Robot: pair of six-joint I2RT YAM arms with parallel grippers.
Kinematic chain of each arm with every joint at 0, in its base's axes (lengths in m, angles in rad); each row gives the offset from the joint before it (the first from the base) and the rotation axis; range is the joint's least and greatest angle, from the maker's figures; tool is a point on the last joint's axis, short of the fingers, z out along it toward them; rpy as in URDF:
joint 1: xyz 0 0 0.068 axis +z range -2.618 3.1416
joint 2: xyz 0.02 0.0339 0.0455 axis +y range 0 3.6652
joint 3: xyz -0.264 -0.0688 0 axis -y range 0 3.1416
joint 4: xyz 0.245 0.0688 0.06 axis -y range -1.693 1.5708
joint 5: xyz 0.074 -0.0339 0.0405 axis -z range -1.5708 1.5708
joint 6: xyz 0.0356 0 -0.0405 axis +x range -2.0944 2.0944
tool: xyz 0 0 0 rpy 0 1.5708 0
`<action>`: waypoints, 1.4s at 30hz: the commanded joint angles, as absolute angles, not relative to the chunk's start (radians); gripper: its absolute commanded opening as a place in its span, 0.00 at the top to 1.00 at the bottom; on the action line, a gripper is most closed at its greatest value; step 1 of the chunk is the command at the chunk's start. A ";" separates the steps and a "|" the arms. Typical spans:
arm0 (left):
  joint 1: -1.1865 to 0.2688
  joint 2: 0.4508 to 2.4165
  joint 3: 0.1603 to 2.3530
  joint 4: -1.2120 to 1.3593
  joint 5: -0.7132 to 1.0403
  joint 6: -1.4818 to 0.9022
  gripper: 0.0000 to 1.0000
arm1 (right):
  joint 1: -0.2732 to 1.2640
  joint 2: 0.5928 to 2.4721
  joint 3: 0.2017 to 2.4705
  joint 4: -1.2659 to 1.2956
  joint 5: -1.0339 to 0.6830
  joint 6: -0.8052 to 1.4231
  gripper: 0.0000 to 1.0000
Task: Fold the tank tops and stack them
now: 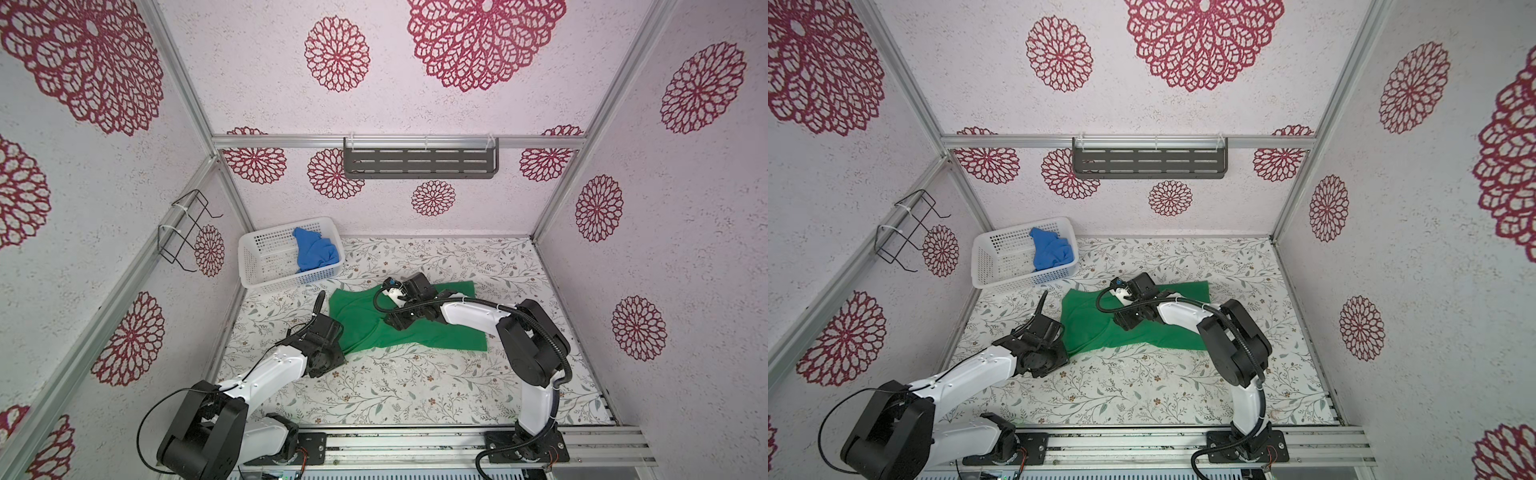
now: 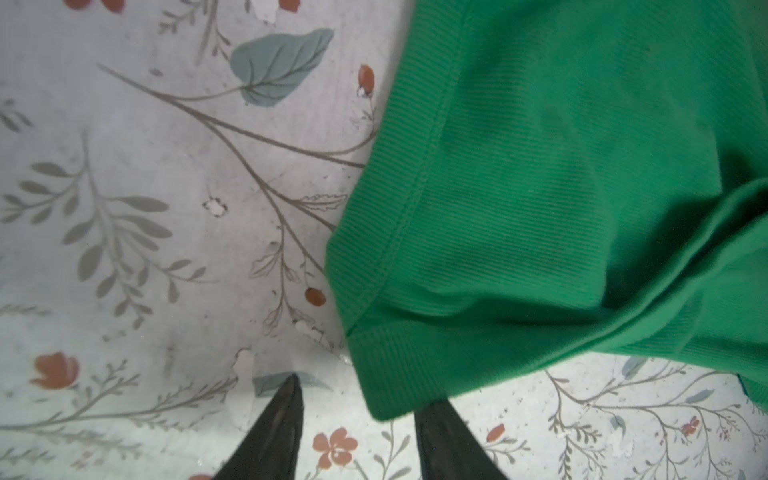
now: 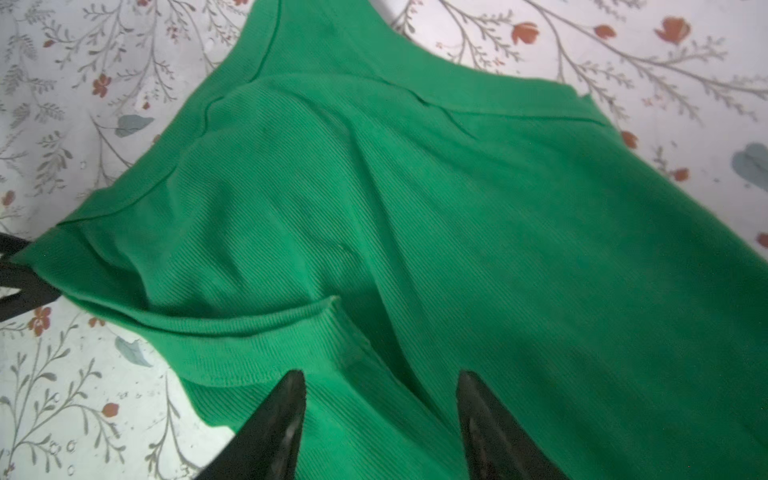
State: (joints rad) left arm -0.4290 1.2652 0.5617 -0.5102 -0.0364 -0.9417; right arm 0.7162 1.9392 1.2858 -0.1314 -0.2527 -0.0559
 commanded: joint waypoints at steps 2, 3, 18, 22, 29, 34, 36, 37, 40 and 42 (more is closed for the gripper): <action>-0.422 1.281 0.588 -0.479 -0.040 -0.927 0.61 | 0.729 1.976 1.350 -0.140 -0.339 -0.125 0.39; -0.421 1.284 0.589 -0.480 -0.041 -0.925 0.62 | 0.729 1.984 1.354 -0.142 -0.346 -0.127 0.39; -0.407 1.304 0.647 -0.544 -0.049 -0.894 0.89 | 0.731 2.016 1.388 -0.205 -0.365 -0.144 0.92; -0.399 1.283 0.665 -0.571 -0.051 -0.893 0.98 | 0.730 2.001 1.395 -0.193 -0.327 -0.123 1.00; -0.328 1.295 0.720 -0.620 -0.042 -0.821 1.00 | 0.728 2.001 1.424 -0.184 -0.212 -0.127 1.00; -0.262 1.381 0.789 -0.617 -0.011 -0.741 1.00 | 0.727 2.052 1.487 -0.193 -0.187 -0.133 1.00; -0.240 1.425 0.824 -0.619 -0.001 -0.709 1.00 | 0.726 2.078 1.516 -0.197 -0.175 -0.140 1.00; -0.229 1.449 0.844 -0.621 0.006 -0.692 1.00 | 0.724 2.094 1.536 -0.208 -0.170 -0.146 1.00; -0.202 1.521 0.903 -0.628 0.021 -0.647 1.00 | 0.719 2.132 1.589 -0.232 -0.152 -0.158 1.00; -0.192 1.566 0.940 -0.635 0.034 -0.626 0.98 | 0.713 2.140 1.614 -0.252 -0.152 -0.156 0.91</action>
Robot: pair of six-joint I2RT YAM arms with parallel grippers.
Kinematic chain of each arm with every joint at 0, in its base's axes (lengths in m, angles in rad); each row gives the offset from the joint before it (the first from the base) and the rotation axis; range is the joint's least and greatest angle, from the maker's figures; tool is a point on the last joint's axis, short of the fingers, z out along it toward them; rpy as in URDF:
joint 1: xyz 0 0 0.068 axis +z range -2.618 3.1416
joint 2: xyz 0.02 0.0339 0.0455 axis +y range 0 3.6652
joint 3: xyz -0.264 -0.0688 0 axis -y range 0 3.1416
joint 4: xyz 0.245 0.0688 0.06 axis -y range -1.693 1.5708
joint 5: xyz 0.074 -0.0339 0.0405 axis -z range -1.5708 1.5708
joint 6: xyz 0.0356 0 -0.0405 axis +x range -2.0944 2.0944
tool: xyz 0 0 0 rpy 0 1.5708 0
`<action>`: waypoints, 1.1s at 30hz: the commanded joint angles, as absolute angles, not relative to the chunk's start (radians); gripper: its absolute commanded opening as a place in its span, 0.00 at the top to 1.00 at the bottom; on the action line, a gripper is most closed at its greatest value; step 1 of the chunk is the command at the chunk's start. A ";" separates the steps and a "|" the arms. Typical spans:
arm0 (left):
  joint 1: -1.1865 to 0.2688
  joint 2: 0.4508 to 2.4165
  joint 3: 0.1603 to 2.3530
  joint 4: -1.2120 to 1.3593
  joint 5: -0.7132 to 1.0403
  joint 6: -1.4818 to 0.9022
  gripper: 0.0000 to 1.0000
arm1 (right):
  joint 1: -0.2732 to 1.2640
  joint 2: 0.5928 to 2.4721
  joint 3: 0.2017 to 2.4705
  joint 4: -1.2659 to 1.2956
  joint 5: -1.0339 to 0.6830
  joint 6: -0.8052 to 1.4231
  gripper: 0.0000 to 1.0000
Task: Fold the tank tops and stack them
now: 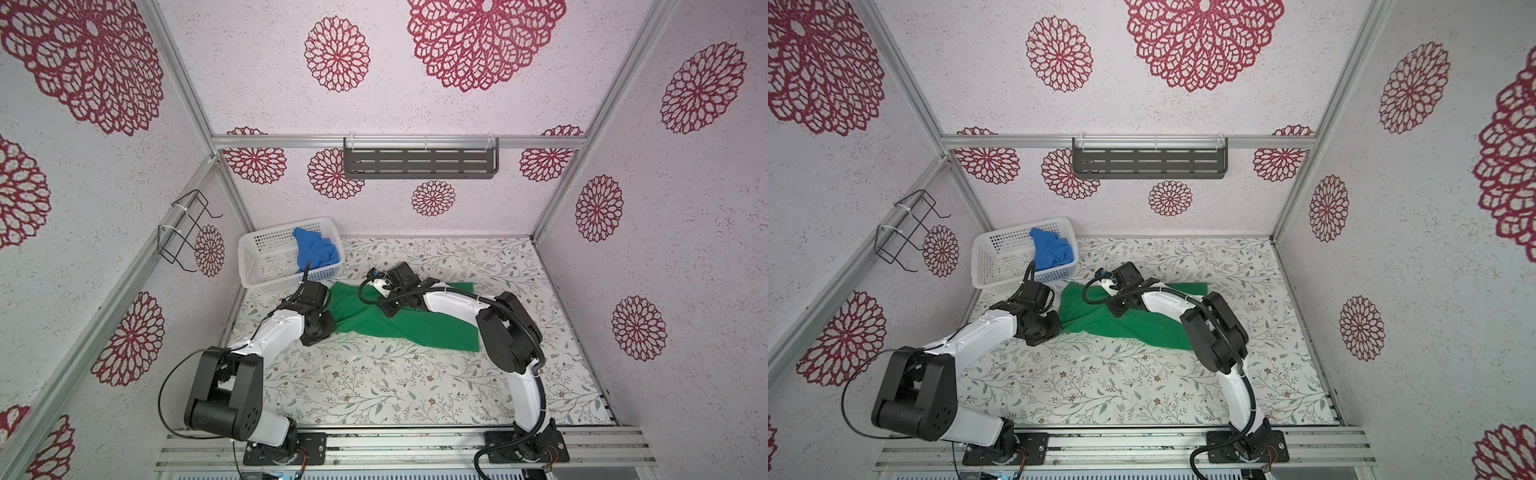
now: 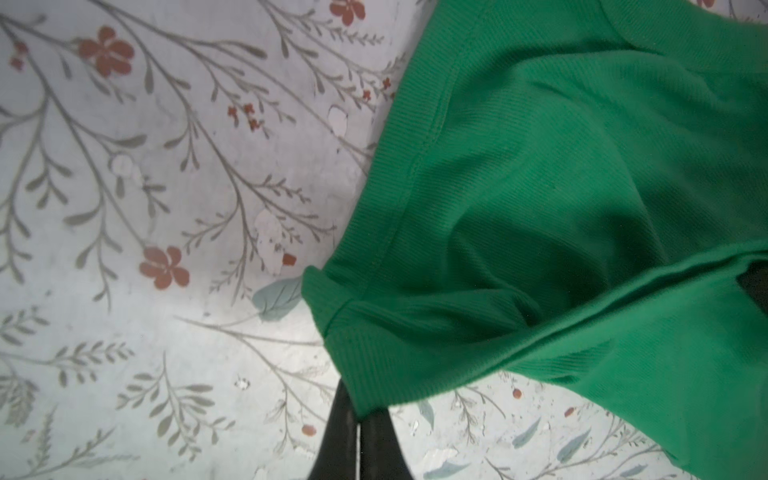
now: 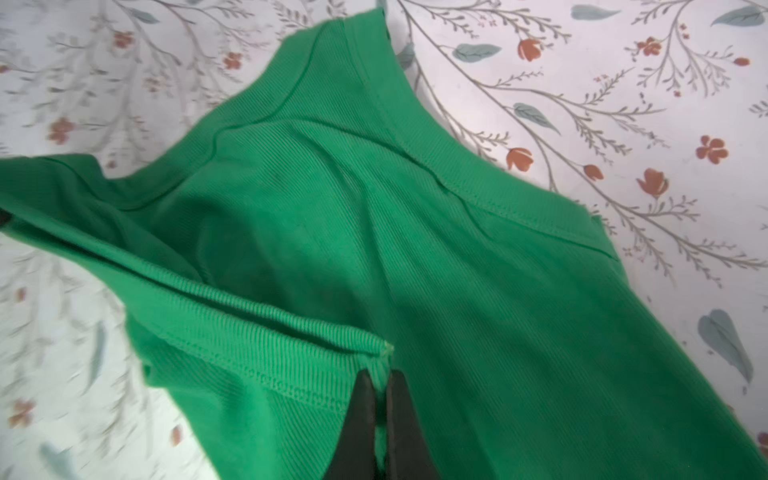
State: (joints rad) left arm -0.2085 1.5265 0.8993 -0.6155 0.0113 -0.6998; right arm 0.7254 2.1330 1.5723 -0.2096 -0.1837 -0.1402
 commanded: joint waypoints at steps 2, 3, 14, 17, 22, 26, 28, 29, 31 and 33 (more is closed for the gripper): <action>-0.186 1.604 0.981 -0.654 0.044 -0.609 0.87 | 0.706 2.117 1.611 -0.256 -0.153 -0.140 0.64; -0.186 1.612 0.995 -0.660 0.039 -0.601 0.81 | 0.703 2.100 1.600 -0.258 -0.150 -0.128 0.50; -0.128 1.657 1.099 -0.667 0.025 -0.536 0.90 | 0.632 1.706 1.271 -0.371 0.090 0.194 0.33; -0.116 1.690 1.120 -0.658 0.025 -0.520 0.89 | 0.591 1.595 1.146 -0.412 0.124 0.329 0.34; -0.089 1.741 1.167 -0.640 0.031 -0.502 0.75 | 0.553 1.434 0.939 -0.457 0.161 0.489 0.48; -0.086 1.719 1.179 -0.661 0.002 -0.510 0.69 | 0.527 1.369 0.847 -0.488 0.192 0.545 0.59; -0.088 1.674 1.157 -0.669 -0.026 -0.525 0.68 | 0.516 1.352 0.819 -0.488 0.192 0.565 0.62; -0.089 1.652 1.142 -0.666 -0.032 -0.533 0.67 | 0.511 1.349 0.808 -0.485 0.190 0.572 0.65; -0.094 1.613 1.106 -0.649 -0.020 -0.555 0.67 | 0.498 1.351 0.791 -0.478 0.186 0.582 0.69; -0.103 1.597 1.077 -0.622 0.015 -0.574 0.68 | 0.485 1.361 0.777 -0.467 0.181 0.587 0.73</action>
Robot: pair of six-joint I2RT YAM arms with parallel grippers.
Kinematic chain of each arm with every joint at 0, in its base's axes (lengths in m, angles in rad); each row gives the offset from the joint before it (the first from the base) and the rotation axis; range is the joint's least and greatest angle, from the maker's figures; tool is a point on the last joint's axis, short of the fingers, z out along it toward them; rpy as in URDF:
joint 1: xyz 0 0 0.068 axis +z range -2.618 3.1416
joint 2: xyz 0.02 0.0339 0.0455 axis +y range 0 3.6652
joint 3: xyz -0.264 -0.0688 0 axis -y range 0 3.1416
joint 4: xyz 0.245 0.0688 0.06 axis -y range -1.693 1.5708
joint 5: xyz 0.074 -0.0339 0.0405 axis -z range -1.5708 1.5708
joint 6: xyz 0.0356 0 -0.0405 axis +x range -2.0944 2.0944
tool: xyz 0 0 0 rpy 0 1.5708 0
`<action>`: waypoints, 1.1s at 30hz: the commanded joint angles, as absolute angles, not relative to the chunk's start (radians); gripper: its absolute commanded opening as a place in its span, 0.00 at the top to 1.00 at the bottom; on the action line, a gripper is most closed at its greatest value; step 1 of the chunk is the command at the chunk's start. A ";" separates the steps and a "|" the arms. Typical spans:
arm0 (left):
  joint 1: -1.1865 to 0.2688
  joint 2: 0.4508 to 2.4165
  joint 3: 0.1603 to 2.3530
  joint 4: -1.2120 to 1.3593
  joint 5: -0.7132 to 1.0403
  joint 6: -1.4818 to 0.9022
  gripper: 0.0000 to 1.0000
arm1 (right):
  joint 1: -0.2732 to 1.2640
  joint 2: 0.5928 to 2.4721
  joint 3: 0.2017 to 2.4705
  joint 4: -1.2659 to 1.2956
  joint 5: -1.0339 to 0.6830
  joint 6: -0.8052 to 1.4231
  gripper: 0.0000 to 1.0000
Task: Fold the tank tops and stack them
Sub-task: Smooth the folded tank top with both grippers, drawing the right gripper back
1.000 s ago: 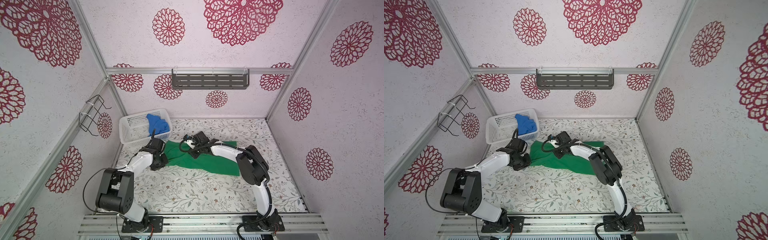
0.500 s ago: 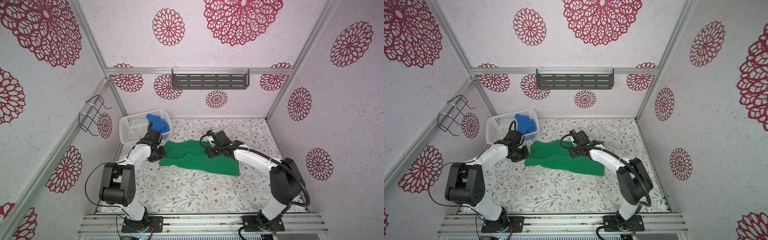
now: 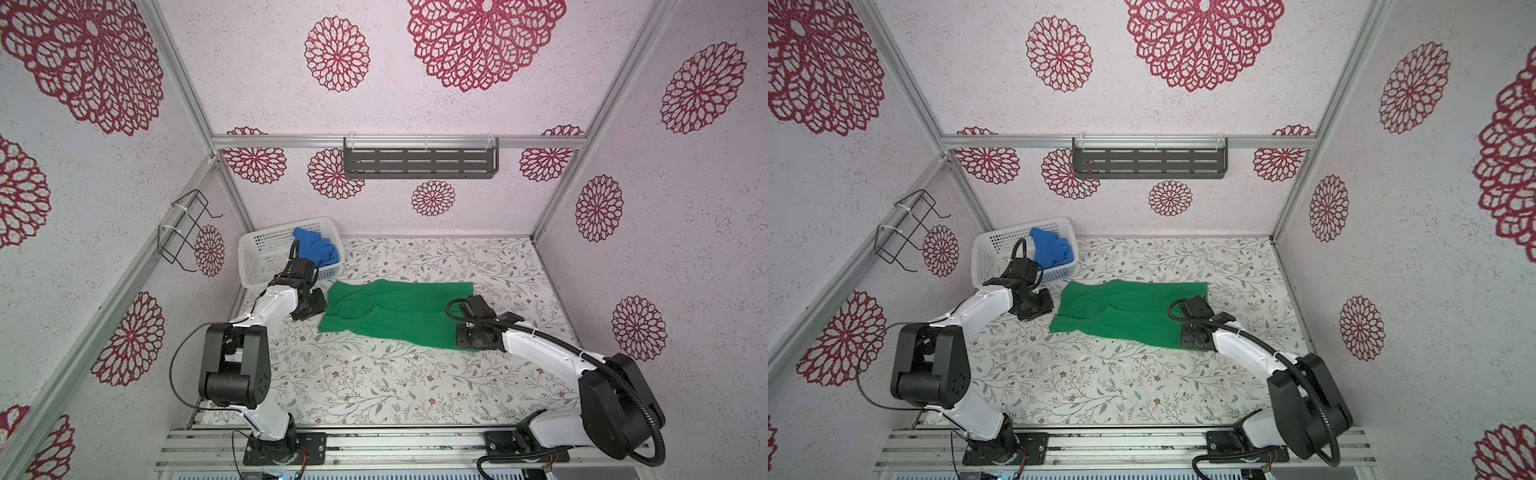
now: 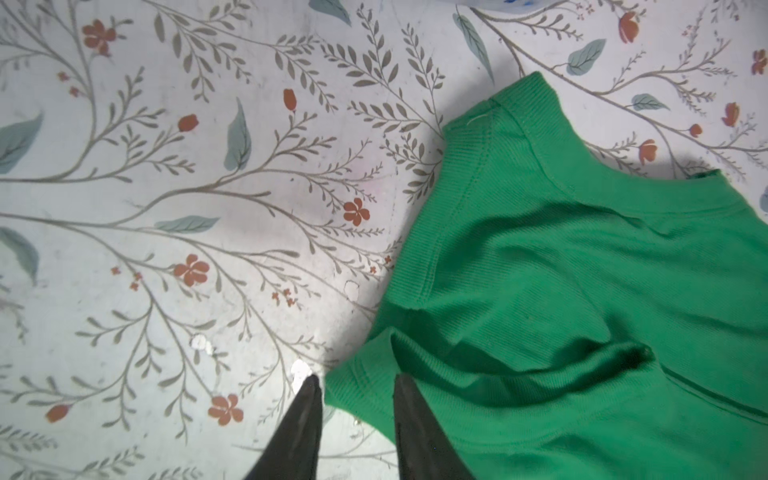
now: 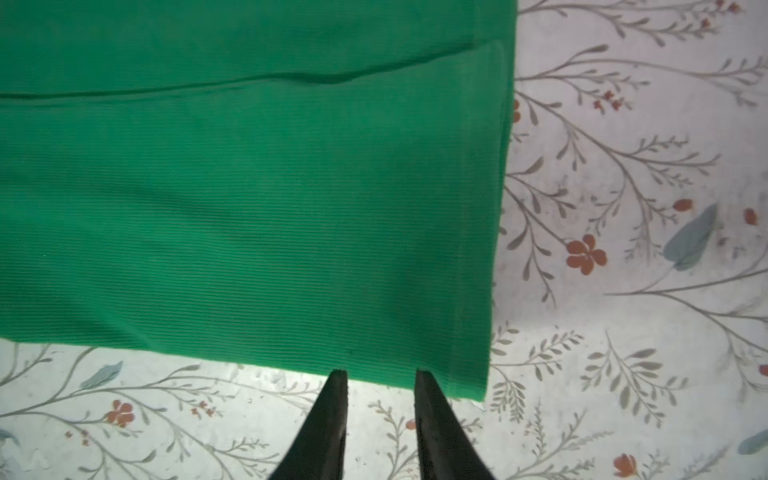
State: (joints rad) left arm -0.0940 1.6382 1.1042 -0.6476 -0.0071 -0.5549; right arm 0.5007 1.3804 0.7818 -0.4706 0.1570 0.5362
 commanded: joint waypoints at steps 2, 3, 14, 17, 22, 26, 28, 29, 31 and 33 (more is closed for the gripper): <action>-0.116 1.605 1.058 -0.598 0.054 -0.588 0.71 | 0.478 1.373 0.769 -0.454 0.172 0.589 0.75; -0.122 1.617 1.049 -0.582 0.065 -0.594 0.73 | 0.475 1.381 0.764 -0.446 0.166 0.589 0.76; -0.136 1.740 0.997 -0.459 0.091 -0.661 0.79 | 0.463 1.446 0.725 -0.417 0.189 0.595 0.80; -0.137 1.753 0.971 -0.463 0.077 -0.659 0.80 | 0.443 1.444 0.697 -0.428 0.213 0.593 0.81; -0.136 1.737 0.927 -0.511 0.066 -0.652 0.80 | 0.377 1.418 0.639 -0.436 0.215 0.560 0.81; -0.146 1.681 0.876 -0.564 0.016 -0.659 0.80 | 0.327 1.385 0.626 -0.457 0.211 0.531 0.81; -0.146 1.643 0.854 -0.595 -0.018 -0.659 0.80 | 0.314 1.369 0.630 -0.467 0.200 0.522 0.81; -0.145 1.628 0.853 -0.611 -0.034 -0.656 0.80 | 0.310 1.364 0.635 -0.476 0.195 0.518 0.81; -0.148 1.590 0.866 -0.656 -0.051 -0.649 0.79 | 0.310 1.348 0.660 -0.500 0.166 0.498 0.80; -0.160 1.548 0.895 -0.703 -0.061 -0.643 0.76 | 0.310 1.320 0.692 -0.527 0.133 0.465 0.77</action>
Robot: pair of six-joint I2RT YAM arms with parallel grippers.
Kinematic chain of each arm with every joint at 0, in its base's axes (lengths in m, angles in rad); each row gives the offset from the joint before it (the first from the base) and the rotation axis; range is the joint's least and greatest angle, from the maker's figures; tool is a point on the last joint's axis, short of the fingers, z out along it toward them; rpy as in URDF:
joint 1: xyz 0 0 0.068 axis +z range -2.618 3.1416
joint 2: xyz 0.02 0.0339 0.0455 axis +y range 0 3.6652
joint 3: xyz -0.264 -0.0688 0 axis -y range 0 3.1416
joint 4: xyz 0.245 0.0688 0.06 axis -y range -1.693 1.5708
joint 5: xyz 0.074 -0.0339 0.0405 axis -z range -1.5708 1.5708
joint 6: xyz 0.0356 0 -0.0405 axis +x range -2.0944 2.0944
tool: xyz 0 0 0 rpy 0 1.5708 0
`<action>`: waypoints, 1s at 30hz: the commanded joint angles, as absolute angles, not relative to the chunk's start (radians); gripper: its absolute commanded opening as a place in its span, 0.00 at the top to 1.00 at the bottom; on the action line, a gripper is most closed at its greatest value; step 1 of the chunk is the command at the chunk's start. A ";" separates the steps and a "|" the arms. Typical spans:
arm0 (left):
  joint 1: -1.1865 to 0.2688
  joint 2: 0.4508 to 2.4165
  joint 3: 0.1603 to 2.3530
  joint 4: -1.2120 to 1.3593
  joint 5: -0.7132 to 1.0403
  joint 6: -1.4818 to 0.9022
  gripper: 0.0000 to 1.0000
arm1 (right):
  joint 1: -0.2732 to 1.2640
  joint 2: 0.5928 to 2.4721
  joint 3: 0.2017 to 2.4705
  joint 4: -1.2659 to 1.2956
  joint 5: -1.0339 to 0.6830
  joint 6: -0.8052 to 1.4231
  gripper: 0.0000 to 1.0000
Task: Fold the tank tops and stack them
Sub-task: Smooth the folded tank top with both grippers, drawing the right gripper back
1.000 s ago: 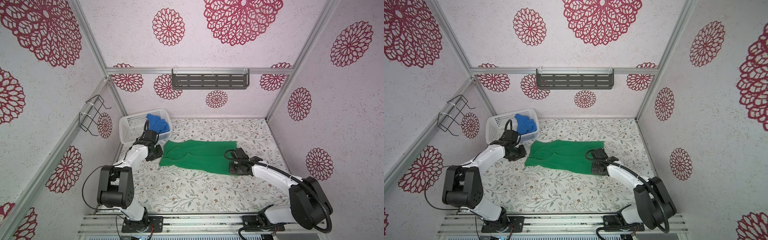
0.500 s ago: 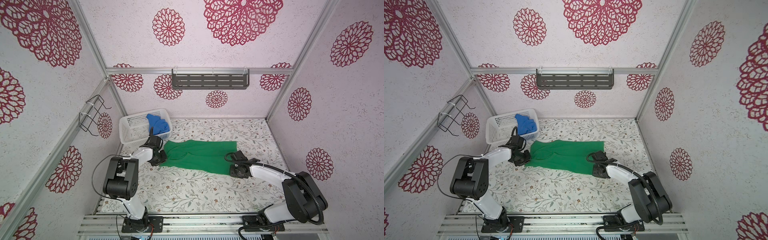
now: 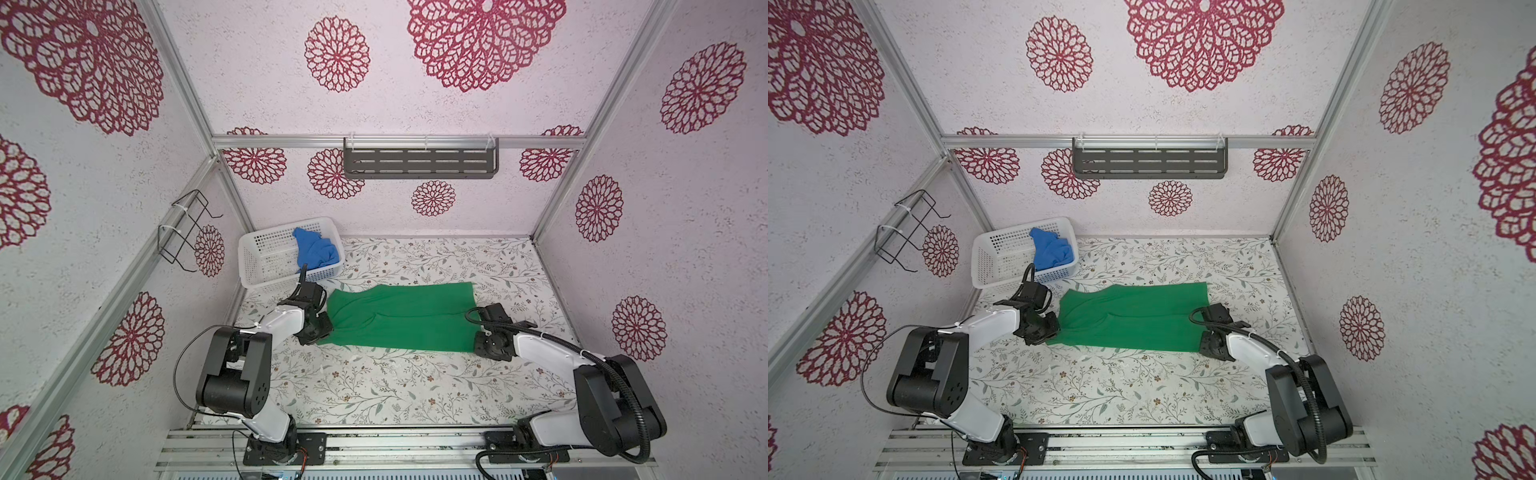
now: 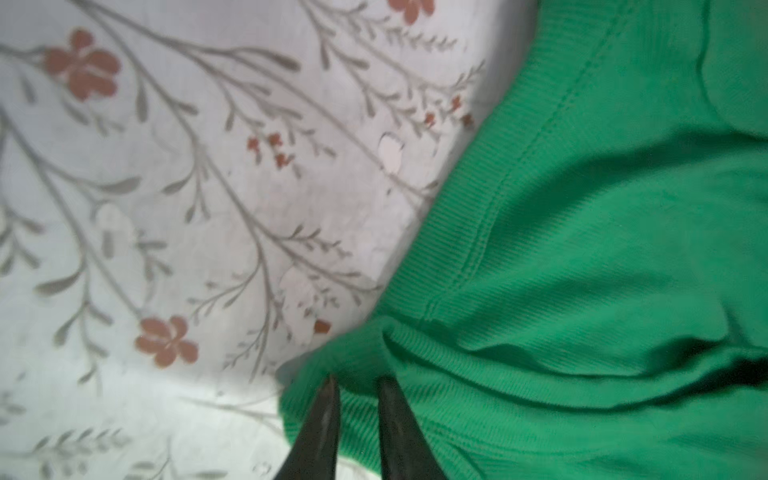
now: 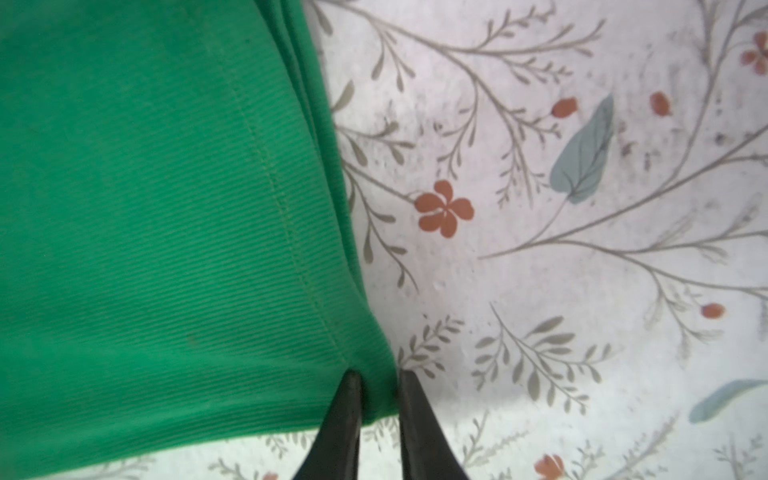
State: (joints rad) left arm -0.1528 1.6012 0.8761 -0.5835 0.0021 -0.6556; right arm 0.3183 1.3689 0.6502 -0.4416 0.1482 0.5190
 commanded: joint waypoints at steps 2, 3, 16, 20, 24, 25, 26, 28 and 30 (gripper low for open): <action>-0.179 1.509 0.938 -0.757 -0.082 -0.634 0.70 | 0.311 1.281 0.728 -0.560 0.103 0.416 0.71; -0.190 1.493 0.964 -0.783 -0.093 -0.633 0.68 | 0.313 1.254 0.742 -0.569 0.096 0.387 0.66; -0.485 1.711 1.195 -0.577 -0.003 -0.772 0.68 | 0.316 1.328 0.817 -0.430 0.029 0.426 0.63; -0.532 1.807 1.209 -0.505 0.035 -0.808 0.70 | 0.322 1.398 0.808 -0.333 -0.006 0.460 0.76; -0.579 1.886 1.198 -0.471 0.048 -0.831 0.72 | 0.325 1.452 0.803 -0.339 0.057 0.460 0.81; -0.587 1.899 1.187 -0.465 0.050 -0.835 0.72 | 0.325 1.455 0.788 -0.336 0.074 0.462 0.85; -0.592 1.907 1.175 -0.459 0.054 -0.840 0.73 | 0.324 1.456 0.771 -0.328 0.082 0.464 0.89; -0.599 1.916 1.135 -0.436 0.066 -0.852 0.74 | 0.326 1.459 0.732 -0.310 0.078 0.476 0.91; -0.604 1.917 1.100 -0.419 0.084 -0.866 0.74 | 0.329 1.465 0.698 -0.306 0.068 0.489 0.92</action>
State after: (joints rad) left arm -0.5896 1.8942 1.1549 -0.4488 0.0437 -0.8303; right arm 0.3222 1.4590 0.7288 -0.3119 0.0490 0.4580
